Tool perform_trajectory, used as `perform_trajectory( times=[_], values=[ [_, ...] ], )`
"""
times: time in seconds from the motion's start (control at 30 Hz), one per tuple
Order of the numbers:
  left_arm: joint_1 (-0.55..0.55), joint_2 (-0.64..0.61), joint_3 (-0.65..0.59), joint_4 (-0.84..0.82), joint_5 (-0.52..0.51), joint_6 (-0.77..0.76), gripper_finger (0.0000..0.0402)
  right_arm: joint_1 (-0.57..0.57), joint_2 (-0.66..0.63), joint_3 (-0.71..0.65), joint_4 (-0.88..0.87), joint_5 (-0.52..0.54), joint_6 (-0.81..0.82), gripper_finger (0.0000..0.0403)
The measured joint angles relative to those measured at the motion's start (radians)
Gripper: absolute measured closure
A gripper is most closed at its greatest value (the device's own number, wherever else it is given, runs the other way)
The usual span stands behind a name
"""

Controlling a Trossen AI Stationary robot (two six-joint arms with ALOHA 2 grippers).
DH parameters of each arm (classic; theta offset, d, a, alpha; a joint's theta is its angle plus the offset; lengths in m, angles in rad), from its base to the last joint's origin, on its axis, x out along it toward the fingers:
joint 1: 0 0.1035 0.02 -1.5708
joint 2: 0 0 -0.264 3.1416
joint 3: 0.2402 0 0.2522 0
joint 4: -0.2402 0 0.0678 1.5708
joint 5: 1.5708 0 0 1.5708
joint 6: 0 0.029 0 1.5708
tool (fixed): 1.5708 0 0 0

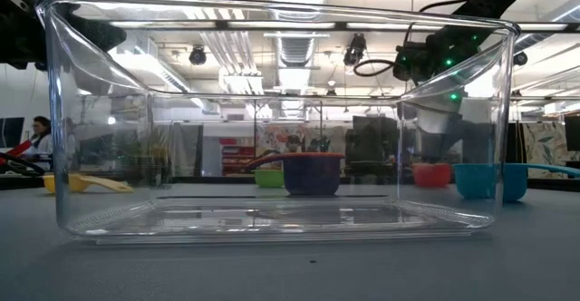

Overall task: Nest measuring cups in basket
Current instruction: Stack the red measuring cup on top of the orange measuring cup

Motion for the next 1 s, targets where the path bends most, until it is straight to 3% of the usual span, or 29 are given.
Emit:
perform_trajectory(
  times=[0.13, 0.67, 1.0],
  values=[
    [0.000, 0.000, 0.000, 0.000, 0.000, 0.000, 0.0402, -0.007, 0.000, 0.000, -0.001, 0.060, 0.032, 0.0271],
    [0.000, 0.000, 0.000, 0.000, 0.000, 0.000, 0.0402, -0.011, 0.000, -0.001, -0.104, 0.071, -0.007, 0.0271],
    [0.000, 0.000, 0.000, 0.000, 0.000, 0.000, 0.0402, -0.012, 0.012, -0.007, 0.009, 0.078, -0.007, 0.0271]
  ],
)
